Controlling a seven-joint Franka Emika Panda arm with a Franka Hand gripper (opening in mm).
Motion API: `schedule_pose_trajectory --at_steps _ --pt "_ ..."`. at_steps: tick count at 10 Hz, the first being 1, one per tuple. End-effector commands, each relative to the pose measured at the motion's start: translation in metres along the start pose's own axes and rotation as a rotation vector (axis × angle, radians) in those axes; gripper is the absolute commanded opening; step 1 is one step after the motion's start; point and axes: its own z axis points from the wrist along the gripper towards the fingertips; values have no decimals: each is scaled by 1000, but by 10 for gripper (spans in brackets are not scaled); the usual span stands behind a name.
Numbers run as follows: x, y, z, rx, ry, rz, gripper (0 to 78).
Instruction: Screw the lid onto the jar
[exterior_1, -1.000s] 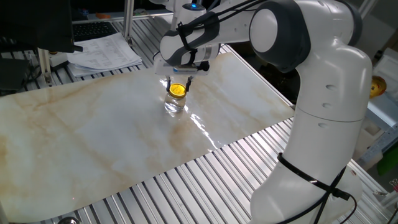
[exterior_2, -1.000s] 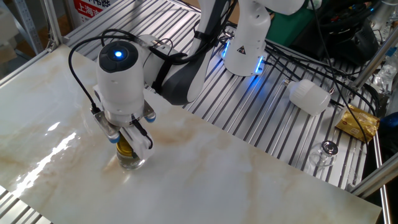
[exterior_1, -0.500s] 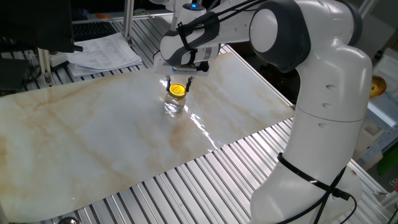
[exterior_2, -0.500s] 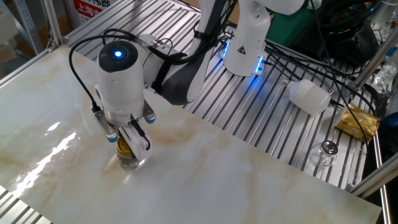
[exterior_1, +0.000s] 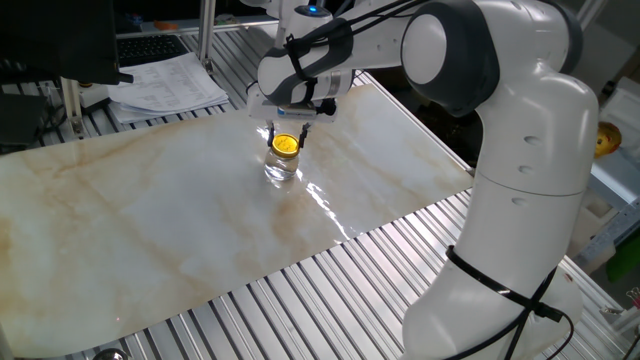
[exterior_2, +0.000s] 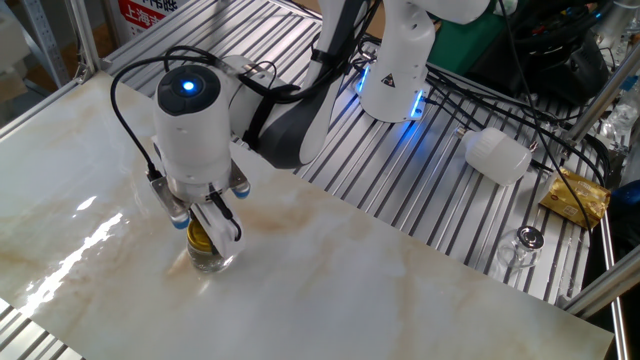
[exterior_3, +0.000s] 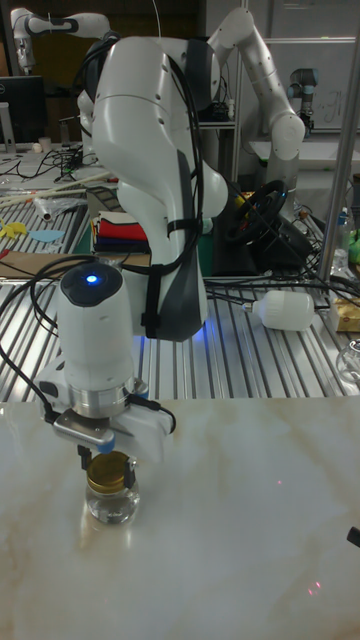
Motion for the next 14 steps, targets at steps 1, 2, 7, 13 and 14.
schedule_pose_trajectory --at_steps 1,2,7,13,14 --pt "-1 0 -1 -1 -3 -1 11" --pt "-1 0 -1 -1 -3 -1 11" --pt "-4 0 -2 -8 0 -18 11" --pt "-4 0 -3 -8 0 -20 774" --pt "-4 0 -3 -8 0 -20 774"
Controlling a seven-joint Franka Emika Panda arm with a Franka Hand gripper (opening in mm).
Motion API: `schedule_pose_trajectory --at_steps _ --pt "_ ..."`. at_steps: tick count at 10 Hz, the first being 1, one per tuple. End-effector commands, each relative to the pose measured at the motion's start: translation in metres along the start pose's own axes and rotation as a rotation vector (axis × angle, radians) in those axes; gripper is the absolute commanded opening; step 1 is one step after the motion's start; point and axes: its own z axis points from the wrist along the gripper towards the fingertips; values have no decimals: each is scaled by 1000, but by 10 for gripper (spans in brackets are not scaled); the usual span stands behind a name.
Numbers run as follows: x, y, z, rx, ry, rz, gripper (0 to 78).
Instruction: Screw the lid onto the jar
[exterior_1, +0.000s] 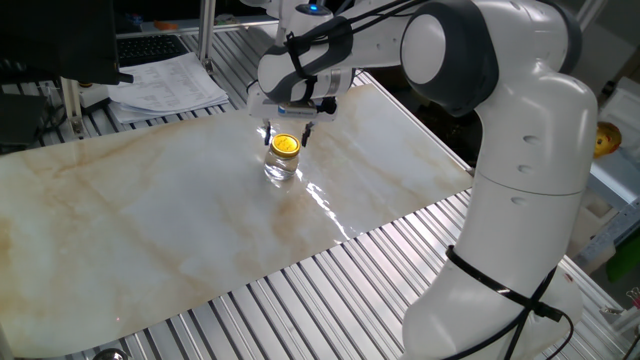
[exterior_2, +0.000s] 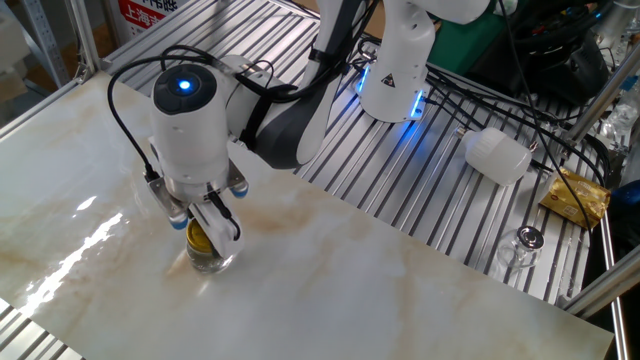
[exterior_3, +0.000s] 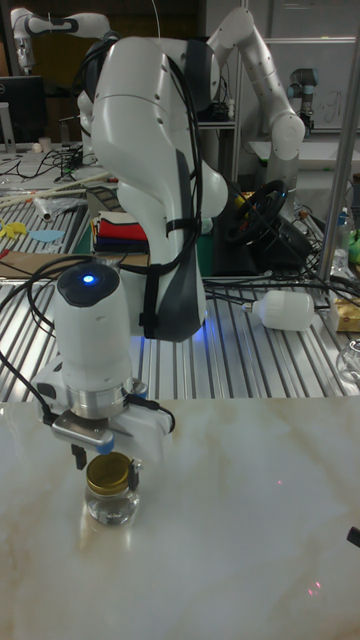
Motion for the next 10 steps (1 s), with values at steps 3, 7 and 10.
schedule_pose_trajectory --at_steps 3,7,10 --pt "-9 2 -12 12 16 -41 774" --pt "-6 12 -20 36 8 -305 774" --pt "-7 16 -12 22 17 -374 774"
